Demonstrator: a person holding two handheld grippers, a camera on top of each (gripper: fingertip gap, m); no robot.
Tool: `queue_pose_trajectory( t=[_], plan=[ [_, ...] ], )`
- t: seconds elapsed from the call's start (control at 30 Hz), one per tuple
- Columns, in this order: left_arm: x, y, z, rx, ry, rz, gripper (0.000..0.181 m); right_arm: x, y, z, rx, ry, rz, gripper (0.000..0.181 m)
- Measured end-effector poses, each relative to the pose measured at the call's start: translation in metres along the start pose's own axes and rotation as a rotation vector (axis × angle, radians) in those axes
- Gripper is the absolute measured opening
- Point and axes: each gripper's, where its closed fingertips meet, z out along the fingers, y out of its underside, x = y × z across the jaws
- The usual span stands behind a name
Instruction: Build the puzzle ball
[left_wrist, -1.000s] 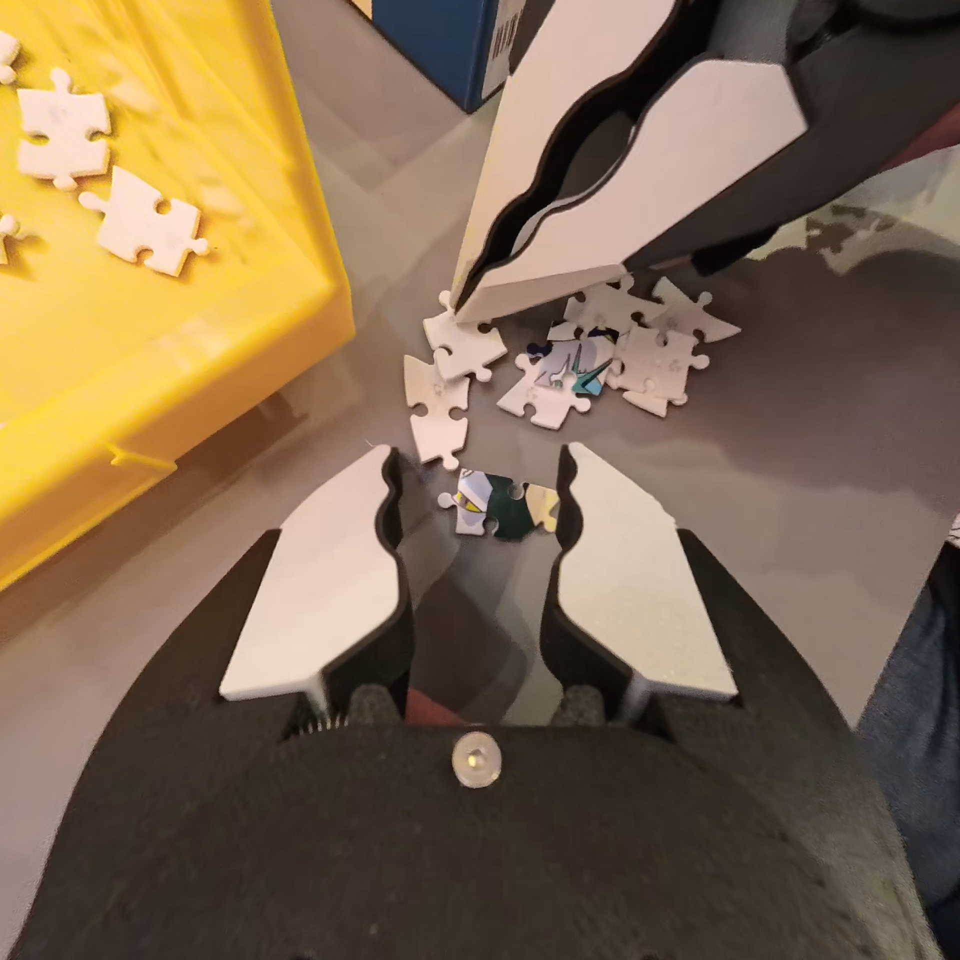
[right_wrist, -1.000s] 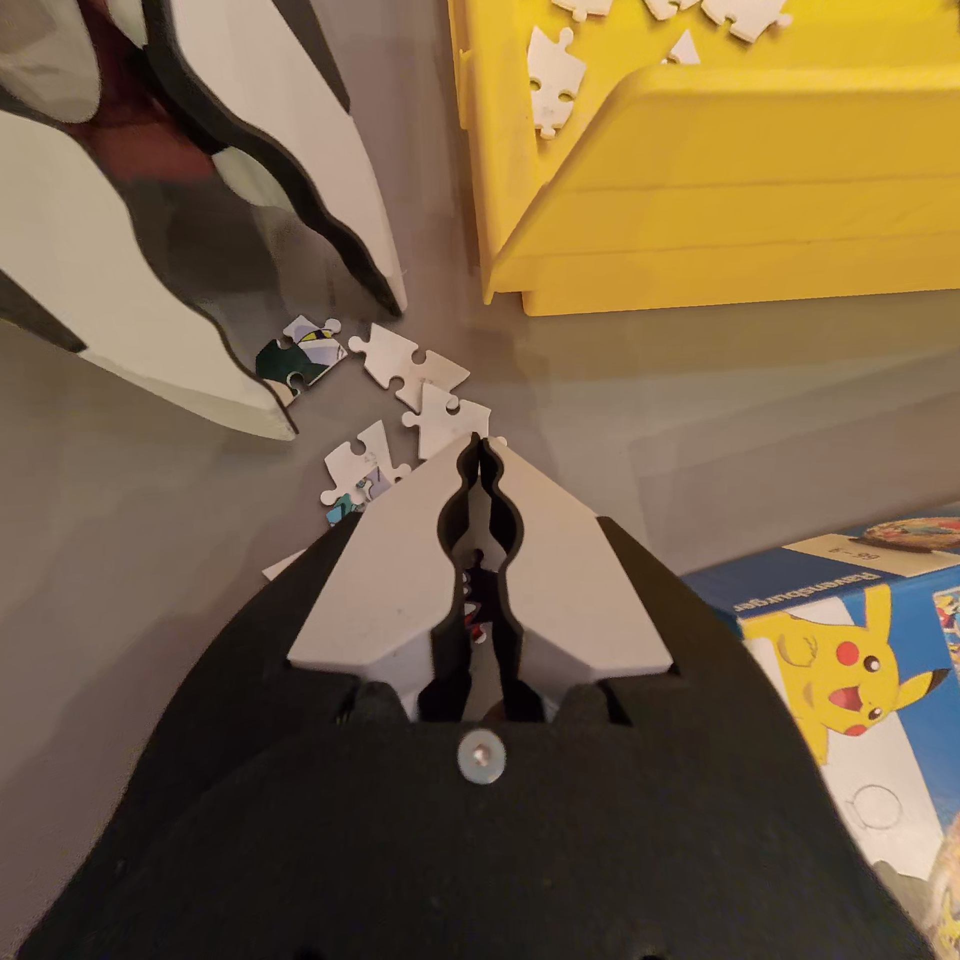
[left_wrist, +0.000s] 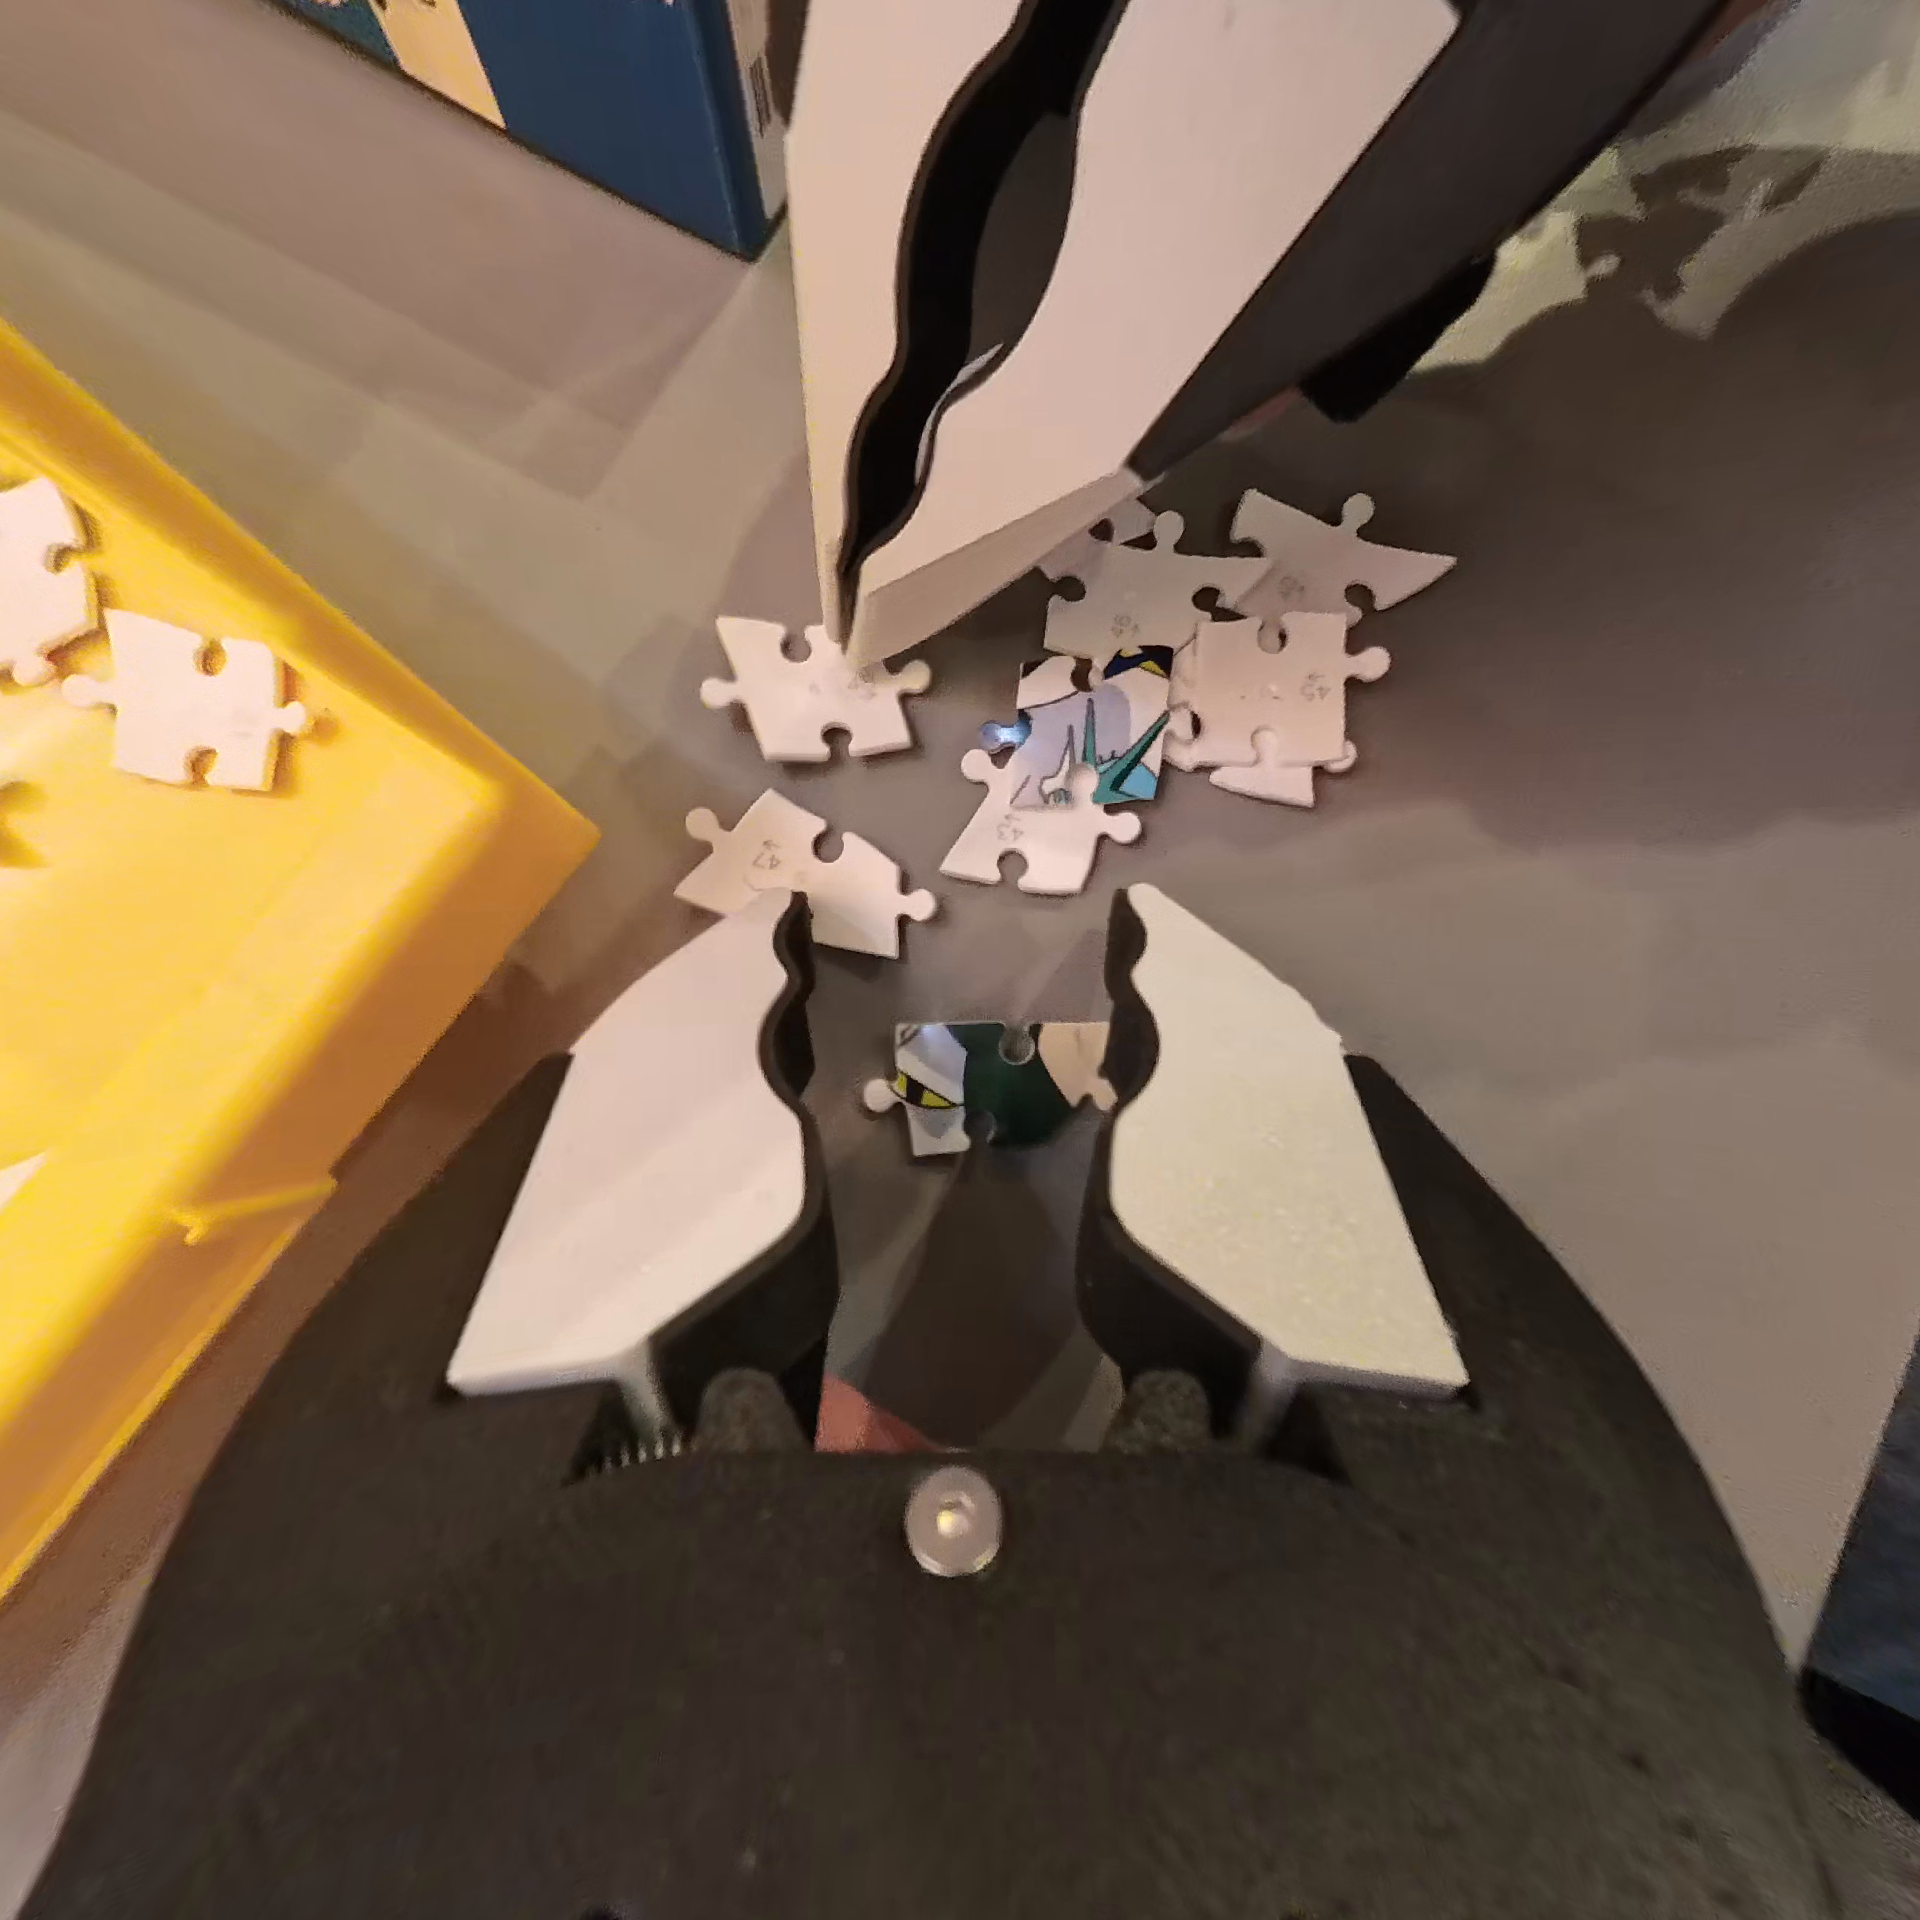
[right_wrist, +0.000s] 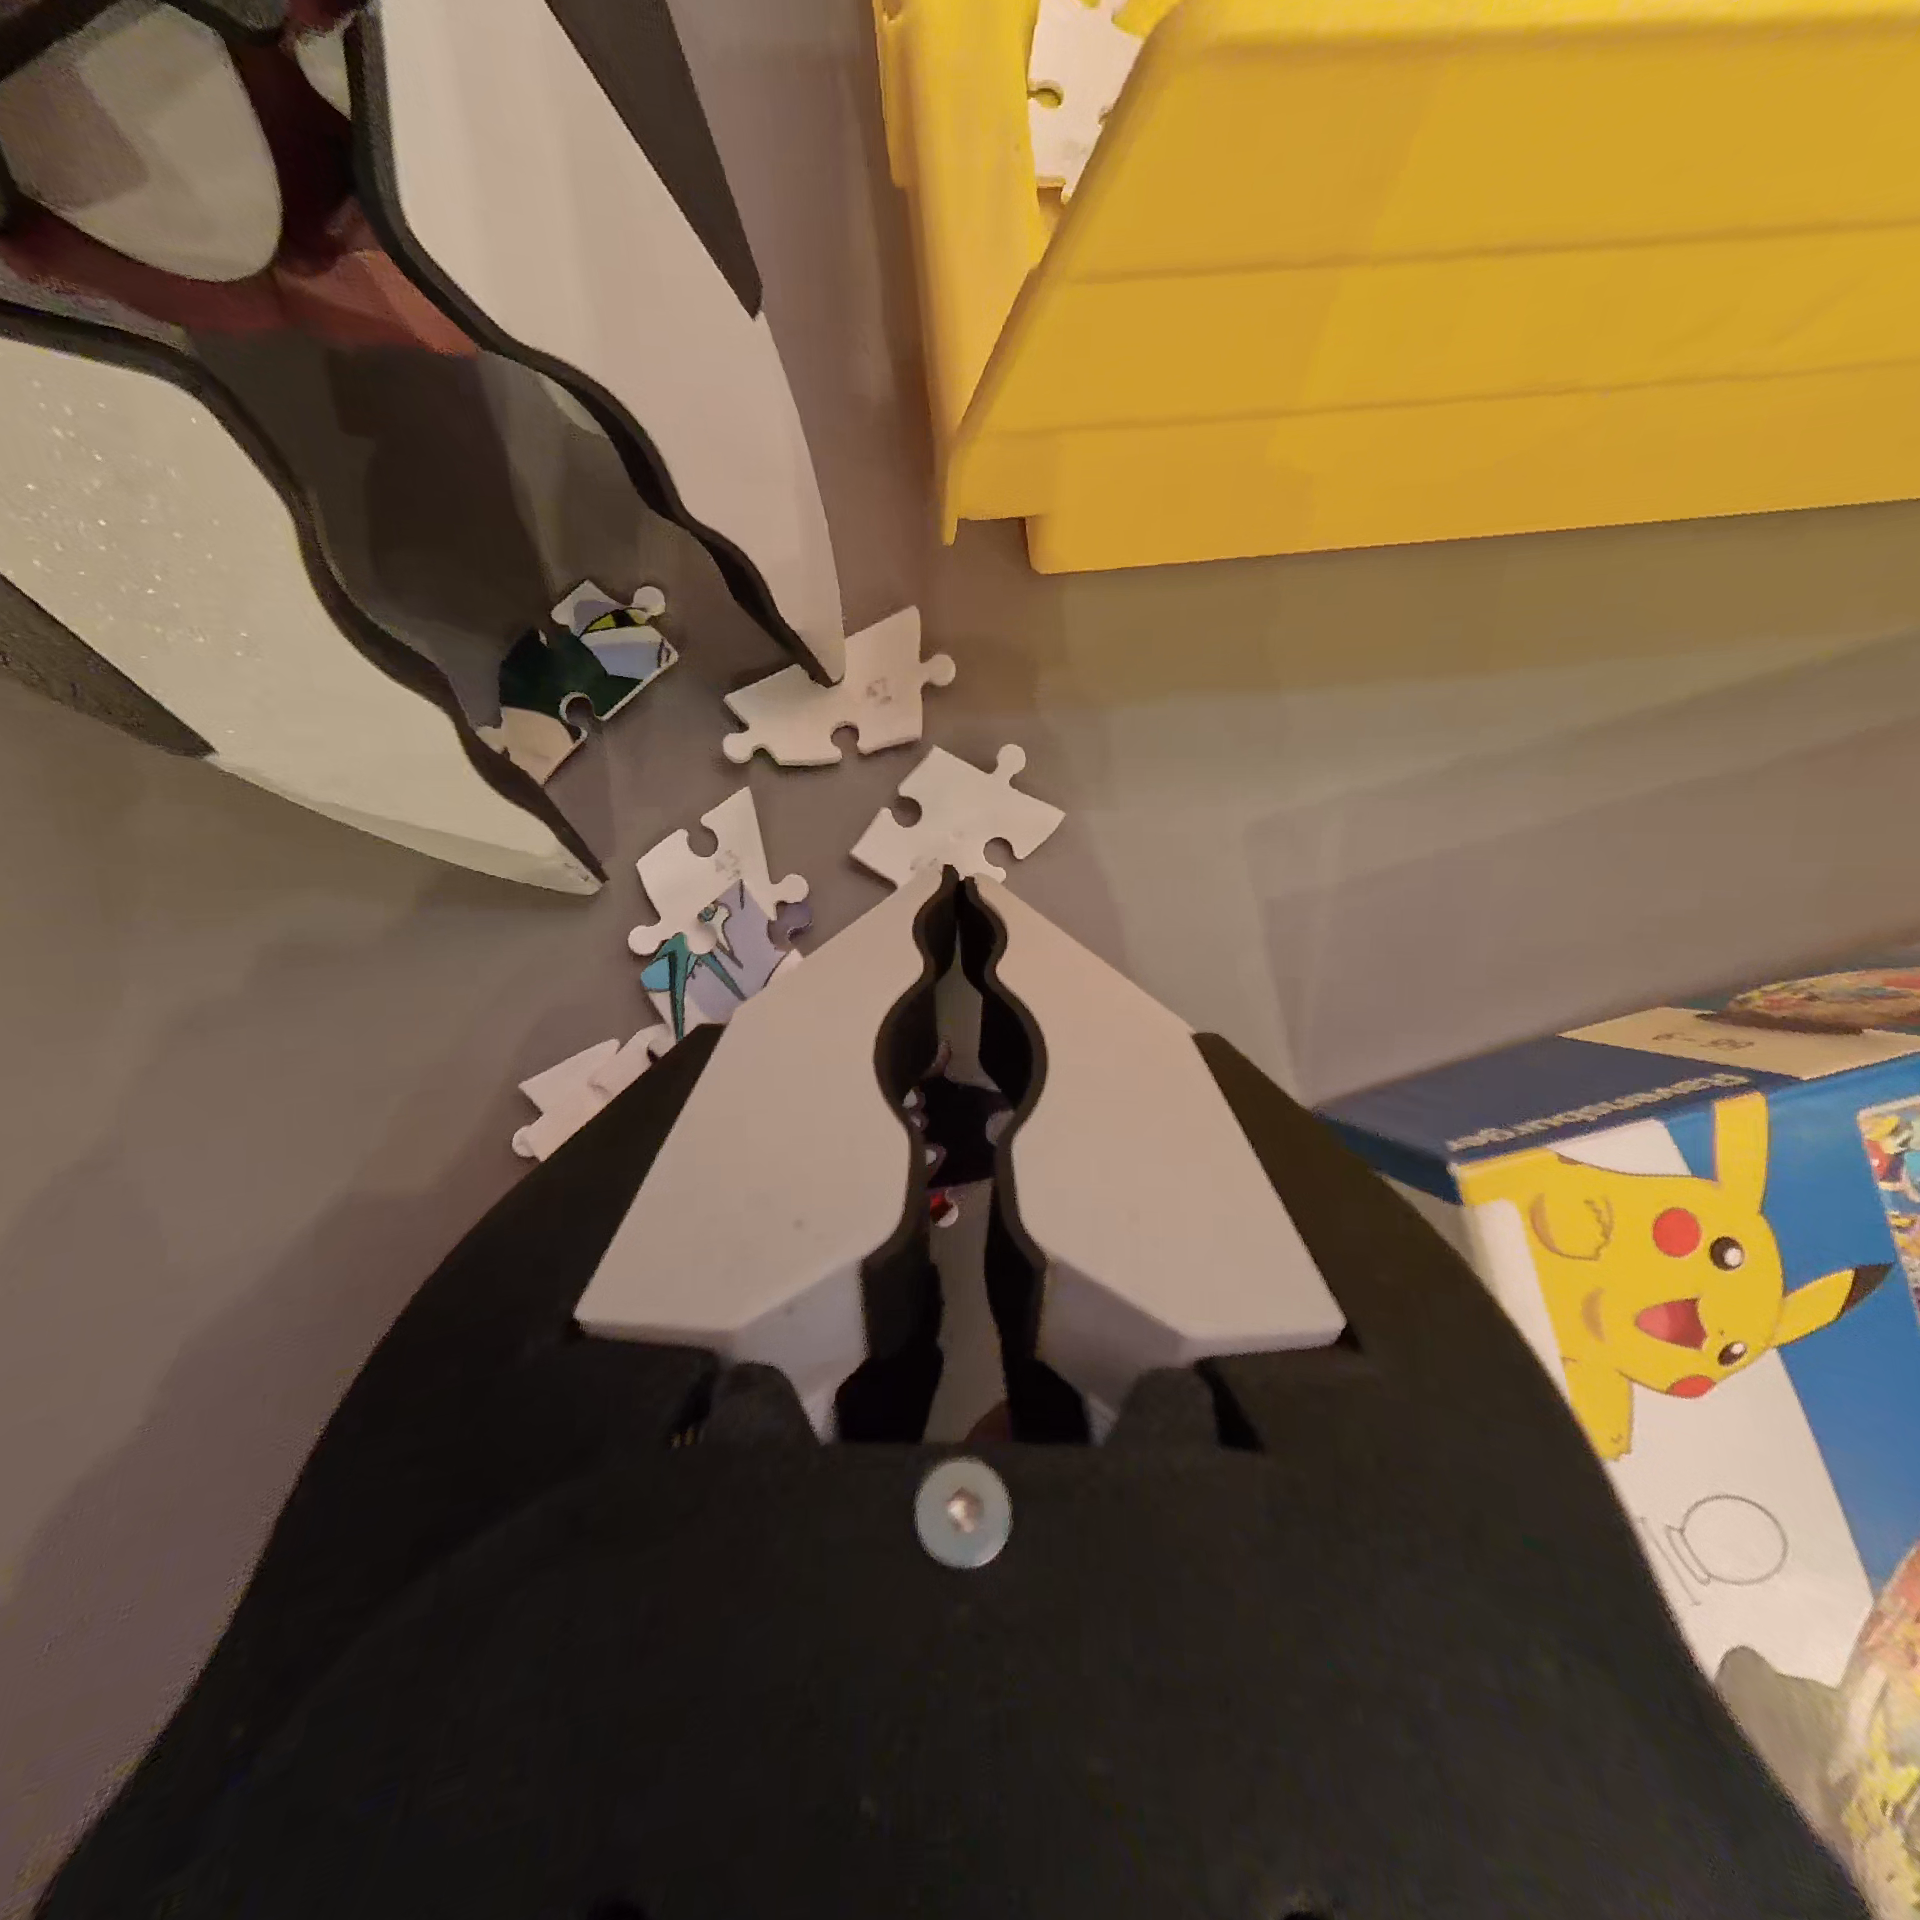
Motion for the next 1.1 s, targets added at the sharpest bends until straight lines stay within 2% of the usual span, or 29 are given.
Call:
queue_pose_trajectory(
  t=[0.33,0.6,1.1],
  plan=[
    [0.003,-0.001,0.003,-0.033,0.058,0.184,0.046,0.009,-0.007,0.005,0.008,0.019,-0.025,0.000],
    [-0.007,0.000,-0.005,-0.062,0.034,0.232,0.046,0.009,-0.006,0.005,-0.002,0.019,-0.060,0.000],
    [-0.001,0.002,0.001,-0.113,0.125,0.324,0.048,0.011,-0.009,0.007,0.035,0.018,-0.074,0.000]
  ],
)
